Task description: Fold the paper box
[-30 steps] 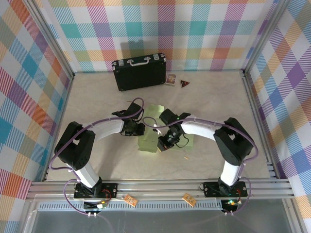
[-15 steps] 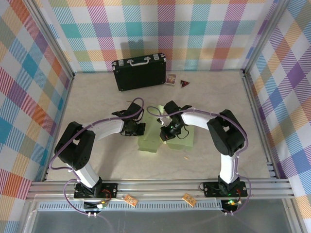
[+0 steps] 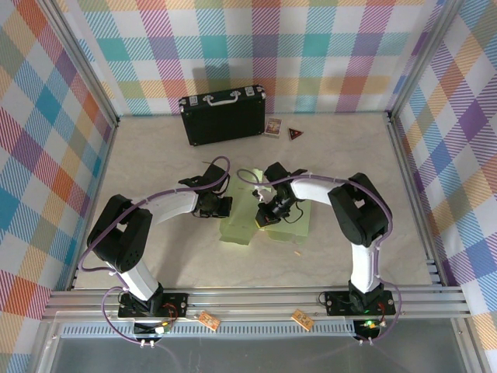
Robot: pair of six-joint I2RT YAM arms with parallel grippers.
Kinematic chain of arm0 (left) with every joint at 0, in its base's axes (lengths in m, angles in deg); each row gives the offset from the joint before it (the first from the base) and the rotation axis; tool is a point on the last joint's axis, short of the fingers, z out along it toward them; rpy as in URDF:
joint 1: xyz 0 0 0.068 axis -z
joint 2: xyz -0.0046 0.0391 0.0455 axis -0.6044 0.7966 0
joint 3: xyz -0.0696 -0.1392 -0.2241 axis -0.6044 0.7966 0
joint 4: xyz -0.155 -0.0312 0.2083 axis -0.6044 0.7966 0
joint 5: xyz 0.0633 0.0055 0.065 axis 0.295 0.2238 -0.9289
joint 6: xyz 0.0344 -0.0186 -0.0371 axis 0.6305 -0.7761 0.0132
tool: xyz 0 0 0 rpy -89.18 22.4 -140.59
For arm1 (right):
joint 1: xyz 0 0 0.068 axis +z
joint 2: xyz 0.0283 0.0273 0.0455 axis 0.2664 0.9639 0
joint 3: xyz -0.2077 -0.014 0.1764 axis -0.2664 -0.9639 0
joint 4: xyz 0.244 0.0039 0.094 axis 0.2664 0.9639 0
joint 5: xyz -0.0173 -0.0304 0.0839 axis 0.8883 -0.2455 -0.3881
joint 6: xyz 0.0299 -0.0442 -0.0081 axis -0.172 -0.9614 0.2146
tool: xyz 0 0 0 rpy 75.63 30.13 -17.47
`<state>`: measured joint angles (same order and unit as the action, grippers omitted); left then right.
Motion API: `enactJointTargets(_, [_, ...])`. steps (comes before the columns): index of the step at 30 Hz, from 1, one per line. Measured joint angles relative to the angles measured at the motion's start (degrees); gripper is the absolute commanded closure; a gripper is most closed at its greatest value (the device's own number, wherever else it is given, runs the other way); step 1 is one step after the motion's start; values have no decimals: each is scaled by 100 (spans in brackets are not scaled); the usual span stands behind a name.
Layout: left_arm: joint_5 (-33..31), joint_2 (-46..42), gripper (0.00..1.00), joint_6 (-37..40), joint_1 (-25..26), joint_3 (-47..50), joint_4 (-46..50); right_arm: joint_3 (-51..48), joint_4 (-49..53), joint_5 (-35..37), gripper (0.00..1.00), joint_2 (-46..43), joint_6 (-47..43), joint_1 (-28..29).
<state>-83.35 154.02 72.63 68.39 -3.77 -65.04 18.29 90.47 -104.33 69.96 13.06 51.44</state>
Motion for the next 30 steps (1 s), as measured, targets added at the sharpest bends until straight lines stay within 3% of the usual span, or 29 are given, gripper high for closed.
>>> enactJointTargets(11, [7, 0, 100, 0, 0, 11, -2, -243, -358, -479, 100, -284, 151, 74])
enactJointTargets(20, [4, 0, 100, 2, 0, 15, -4, -243, -444, -566, 100, 92, 157, 70])
enactJointTargets(30, [9, 0, 100, 2, 0, 15, -4, -435, -682, -625, 100, -76, 260, 35])
